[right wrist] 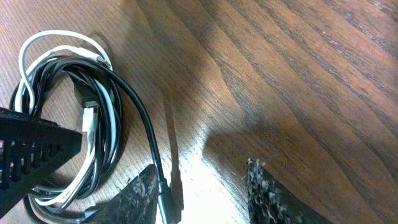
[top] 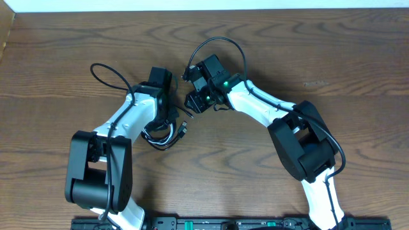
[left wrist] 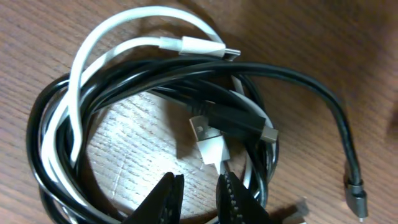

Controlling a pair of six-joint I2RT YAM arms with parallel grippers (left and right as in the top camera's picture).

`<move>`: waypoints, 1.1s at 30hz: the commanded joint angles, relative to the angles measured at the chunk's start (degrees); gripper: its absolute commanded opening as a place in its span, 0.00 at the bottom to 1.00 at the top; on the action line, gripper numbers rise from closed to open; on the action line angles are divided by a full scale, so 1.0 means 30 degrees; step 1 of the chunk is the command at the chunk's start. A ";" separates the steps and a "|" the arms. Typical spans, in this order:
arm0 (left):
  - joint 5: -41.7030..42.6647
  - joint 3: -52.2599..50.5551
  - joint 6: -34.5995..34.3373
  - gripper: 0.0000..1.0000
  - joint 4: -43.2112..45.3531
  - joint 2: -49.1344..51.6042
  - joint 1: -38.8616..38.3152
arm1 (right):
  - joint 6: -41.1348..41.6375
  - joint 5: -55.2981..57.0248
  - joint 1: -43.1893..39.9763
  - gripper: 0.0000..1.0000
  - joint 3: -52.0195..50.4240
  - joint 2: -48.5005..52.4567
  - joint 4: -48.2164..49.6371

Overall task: Untangle cables
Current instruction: 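Move the left gripper with the bundle rightward toward the right gripper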

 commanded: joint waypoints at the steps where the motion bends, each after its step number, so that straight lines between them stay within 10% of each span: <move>1: 0.0226 -0.0262 -0.0656 0.23 0.0087 -0.0168 0.0036 | -0.0175 -0.0044 -0.0036 0.41 0.0036 0.0197 -0.0015; 33: 0.0284 0.0342 0.1115 0.07 -0.1464 0.0831 0.0168 | -0.0168 -0.0044 -0.0044 0.42 0.0036 0.0204 0.0000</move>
